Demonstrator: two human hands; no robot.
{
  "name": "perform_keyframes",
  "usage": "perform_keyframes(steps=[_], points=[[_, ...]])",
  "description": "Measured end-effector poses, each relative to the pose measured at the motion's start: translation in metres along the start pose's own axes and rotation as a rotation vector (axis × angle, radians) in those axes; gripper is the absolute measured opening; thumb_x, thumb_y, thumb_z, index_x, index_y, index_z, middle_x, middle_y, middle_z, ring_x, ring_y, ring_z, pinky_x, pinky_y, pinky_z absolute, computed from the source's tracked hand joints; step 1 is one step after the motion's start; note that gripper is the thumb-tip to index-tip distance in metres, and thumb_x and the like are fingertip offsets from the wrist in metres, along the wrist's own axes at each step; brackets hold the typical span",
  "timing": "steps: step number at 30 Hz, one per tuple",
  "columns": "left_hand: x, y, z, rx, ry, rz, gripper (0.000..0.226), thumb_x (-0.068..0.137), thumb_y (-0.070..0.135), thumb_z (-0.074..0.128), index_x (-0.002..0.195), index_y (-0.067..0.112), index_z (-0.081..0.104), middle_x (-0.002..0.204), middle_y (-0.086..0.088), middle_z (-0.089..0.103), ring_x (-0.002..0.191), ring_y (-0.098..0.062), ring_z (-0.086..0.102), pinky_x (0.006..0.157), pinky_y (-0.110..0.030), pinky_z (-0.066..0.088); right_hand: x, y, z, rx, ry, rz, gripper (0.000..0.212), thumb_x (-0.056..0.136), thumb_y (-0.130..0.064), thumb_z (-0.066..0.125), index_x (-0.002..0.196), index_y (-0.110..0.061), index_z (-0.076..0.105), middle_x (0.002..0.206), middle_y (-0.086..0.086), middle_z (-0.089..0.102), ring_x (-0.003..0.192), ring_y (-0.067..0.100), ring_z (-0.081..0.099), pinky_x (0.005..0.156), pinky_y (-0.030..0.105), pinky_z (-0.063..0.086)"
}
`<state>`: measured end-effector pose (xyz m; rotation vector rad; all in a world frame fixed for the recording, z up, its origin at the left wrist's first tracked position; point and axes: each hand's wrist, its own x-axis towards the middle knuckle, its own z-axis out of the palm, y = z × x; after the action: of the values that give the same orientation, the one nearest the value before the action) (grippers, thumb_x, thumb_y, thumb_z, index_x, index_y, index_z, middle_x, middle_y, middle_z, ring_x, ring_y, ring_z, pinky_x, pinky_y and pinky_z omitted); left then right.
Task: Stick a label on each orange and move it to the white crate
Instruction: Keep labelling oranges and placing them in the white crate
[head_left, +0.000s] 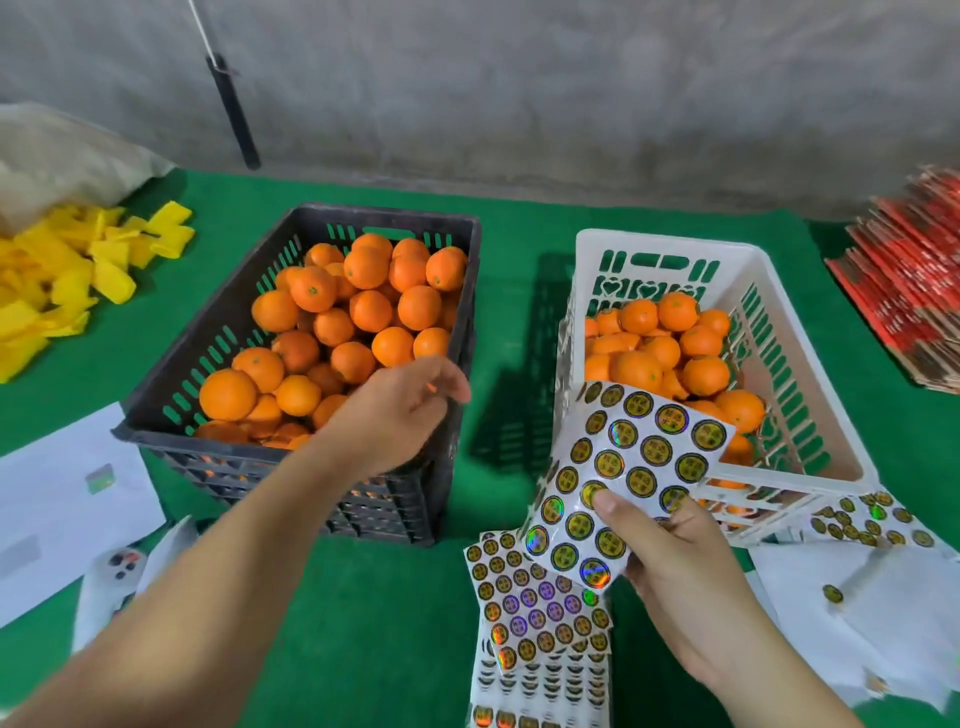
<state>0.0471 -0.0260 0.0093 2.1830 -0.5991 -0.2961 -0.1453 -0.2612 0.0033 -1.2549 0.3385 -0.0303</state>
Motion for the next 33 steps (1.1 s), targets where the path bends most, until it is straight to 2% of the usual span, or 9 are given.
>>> perform_keyframes(steps=[2, 6, 10, 14, 18, 22, 25, 28, 33], points=[[0.035, -0.013, -0.01, 0.259, 0.017, -0.042, 0.033, 0.102, 0.011, 0.047, 0.111, 0.039, 0.063, 0.09, 0.012, 0.068, 0.065, -0.008, 0.057, 0.051, -0.025, 0.044, 0.001, -0.003, 0.004, 0.018, -0.01, -0.006, 0.03, 0.085, -0.024, 0.074, 0.113, -0.028, 0.081, 0.122, 0.007, 0.078, 0.111, 0.027, 0.076, 0.081, 0.032, 0.063], [0.077, -0.053, -0.008, 0.826, -0.303, -0.384, 0.059, 0.1, 0.006, 0.056, 0.155, 0.016, 0.036, 0.155, -0.015, 0.038, 0.125, -0.037, 0.055, 0.09, -0.045, 0.056, 0.004, -0.006, 0.009, -0.015, -0.029, -0.022, 0.033, 0.081, -0.03, 0.076, 0.114, -0.029, 0.081, 0.123, 0.006, 0.078, 0.112, 0.027, 0.076, 0.083, 0.032, 0.063], [0.079, -0.075, -0.008, 0.77, -0.365, -0.513, 0.087, 0.095, 0.0, 0.063, 0.163, 0.021, 0.013, 0.169, -0.018, 0.005, 0.115, -0.04, 0.056, 0.063, -0.038, 0.054, 0.007, -0.007, 0.011, -0.037, -0.051, -0.076, 0.049, 0.077, -0.047, 0.087, 0.122, -0.031, 0.077, 0.128, 0.003, 0.076, 0.117, 0.024, 0.074, 0.088, 0.032, 0.062], [0.091, -0.08, -0.003, 0.816, -0.294, -0.491, 0.089, 0.096, 0.008, 0.067, 0.163, 0.021, 0.01, 0.16, -0.019, 0.018, 0.123, -0.042, 0.057, 0.079, -0.041, 0.058, 0.008, -0.001, 0.009, -0.06, -0.031, -0.087, 0.055, 0.076, -0.056, 0.087, 0.125, -0.033, 0.076, 0.131, 0.001, 0.075, 0.121, 0.024, 0.072, 0.097, 0.043, 0.059], [0.077, -0.077, 0.001, 0.566, -0.622, -0.471, 0.053, 0.101, 0.057, 0.047, 0.151, 0.047, 0.033, 0.142, -0.003, 0.054, 0.092, -0.028, 0.065, 0.082, -0.044, 0.064, 0.012, 0.004, 0.007, -0.071, -0.011, -0.069, 0.056, 0.076, -0.056, 0.087, 0.126, -0.035, 0.075, 0.13, 0.0, 0.075, 0.121, 0.025, 0.072, 0.11, 0.056, 0.048], [0.095, -0.094, 0.002, 0.98, -0.245, -0.384, 0.068, 0.105, 0.018, 0.056, 0.161, 0.037, 0.023, 0.162, -0.012, 0.016, 0.124, -0.039, 0.055, 0.087, -0.048, 0.061, 0.013, 0.008, 0.006, -0.063, -0.006, -0.043, 0.046, 0.084, -0.043, 0.081, 0.128, -0.033, 0.074, 0.131, 0.002, 0.074, 0.121, 0.026, 0.071, 0.109, 0.058, 0.049], [0.098, -0.092, 0.005, 0.987, -0.201, -0.444, 0.067, 0.105, 0.011, 0.054, 0.159, 0.035, 0.023, 0.165, -0.016, 0.008, 0.122, -0.039, 0.058, 0.071, -0.041, 0.056, 0.012, 0.01, 0.005, -0.053, -0.007, -0.028, 0.047, 0.084, -0.041, 0.08, 0.13, -0.031, 0.073, 0.133, 0.003, 0.074, 0.122, 0.027, 0.071, 0.108, 0.057, 0.049], [0.097, -0.099, 0.003, 1.081, -0.211, -0.324, 0.082, 0.098, 0.016, 0.067, 0.16, 0.032, 0.016, 0.163, -0.013, 0.012, 0.113, -0.034, 0.066, 0.054, -0.035, 0.048, 0.012, 0.009, 0.007, -0.019, -0.022, -0.034, 0.05, 0.081, -0.042, 0.084, 0.129, -0.03, 0.074, 0.133, 0.004, 0.073, 0.122, 0.028, 0.071, 0.102, 0.05, 0.056], [0.09, -0.08, -0.012, 0.998, -0.246, -0.332, 0.077, 0.087, 0.039, 0.078, 0.146, 0.012, 0.037, 0.142, -0.011, 0.024, 0.121, -0.035, 0.052, 0.078, -0.038, 0.054, 0.008, 0.007, 0.008, 0.084, -0.024, -0.031, 0.036, 0.086, -0.024, 0.081, 0.121, -0.029, 0.078, 0.129, 0.006, 0.075, 0.117, 0.027, 0.073, 0.085, 0.033, 0.063]])
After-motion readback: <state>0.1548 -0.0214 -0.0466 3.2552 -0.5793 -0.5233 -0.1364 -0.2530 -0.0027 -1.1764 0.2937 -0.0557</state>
